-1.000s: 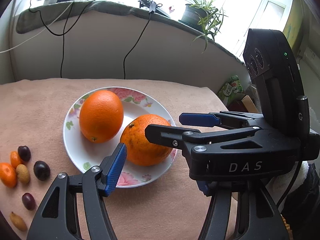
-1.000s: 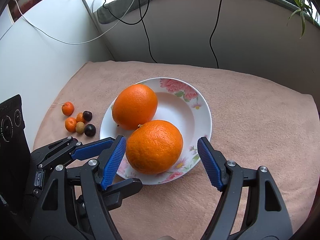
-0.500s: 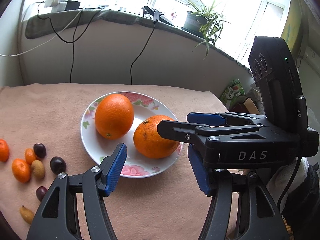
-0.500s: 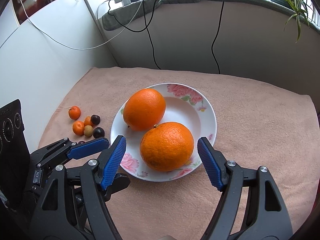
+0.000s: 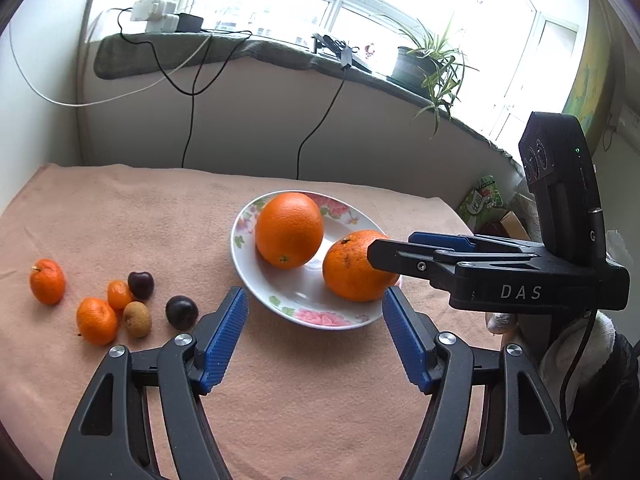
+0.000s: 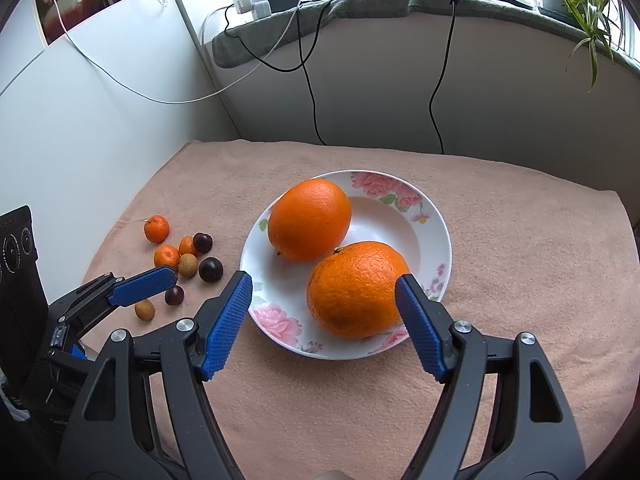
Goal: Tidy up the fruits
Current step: 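Open the right tool to release the orange and pull back, then move the right tool toward the dark plum near the brown fruit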
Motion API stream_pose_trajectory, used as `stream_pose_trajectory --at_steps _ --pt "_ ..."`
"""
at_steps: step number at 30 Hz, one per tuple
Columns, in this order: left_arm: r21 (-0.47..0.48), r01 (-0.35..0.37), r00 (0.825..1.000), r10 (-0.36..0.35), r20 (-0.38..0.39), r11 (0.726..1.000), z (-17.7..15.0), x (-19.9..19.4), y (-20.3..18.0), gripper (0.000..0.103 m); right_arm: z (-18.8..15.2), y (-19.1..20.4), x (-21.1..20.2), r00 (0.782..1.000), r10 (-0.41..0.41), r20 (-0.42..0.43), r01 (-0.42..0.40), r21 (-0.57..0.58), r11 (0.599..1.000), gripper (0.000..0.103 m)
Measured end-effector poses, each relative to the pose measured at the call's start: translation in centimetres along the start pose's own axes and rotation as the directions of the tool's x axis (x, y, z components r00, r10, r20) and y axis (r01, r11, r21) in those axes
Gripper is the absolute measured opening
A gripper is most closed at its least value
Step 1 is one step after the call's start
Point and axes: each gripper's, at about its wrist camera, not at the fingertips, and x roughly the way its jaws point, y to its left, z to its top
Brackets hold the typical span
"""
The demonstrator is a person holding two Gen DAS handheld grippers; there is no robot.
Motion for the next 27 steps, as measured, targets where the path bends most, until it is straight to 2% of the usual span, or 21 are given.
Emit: stream_pose_trajectory --at_steps 6,16,27 --pt "-0.019 -0.066 0.998 0.066 0.015 0.998 -0.8 -1.8 2.1 0.07 -0.5 1.3 -0.3 0.999 0.022 0.038 -0.022 -0.014 1.0 0.077" --pt "-0.061 -0.171 0.985 0.173 0.027 0.983 -3.4 -5.3 5.8 0.07 -1.2 5.2 -0.3 0.996 0.07 0.063 -0.063 -0.111 0.992 0.077" --pt "-0.133 -0.215 0.977 0.215 -0.011 0.968 -6.5 -6.8 9.5 0.069 -2.0 8.9 1.5 0.992 0.129 0.011 -0.124 -0.192 0.974 0.077"
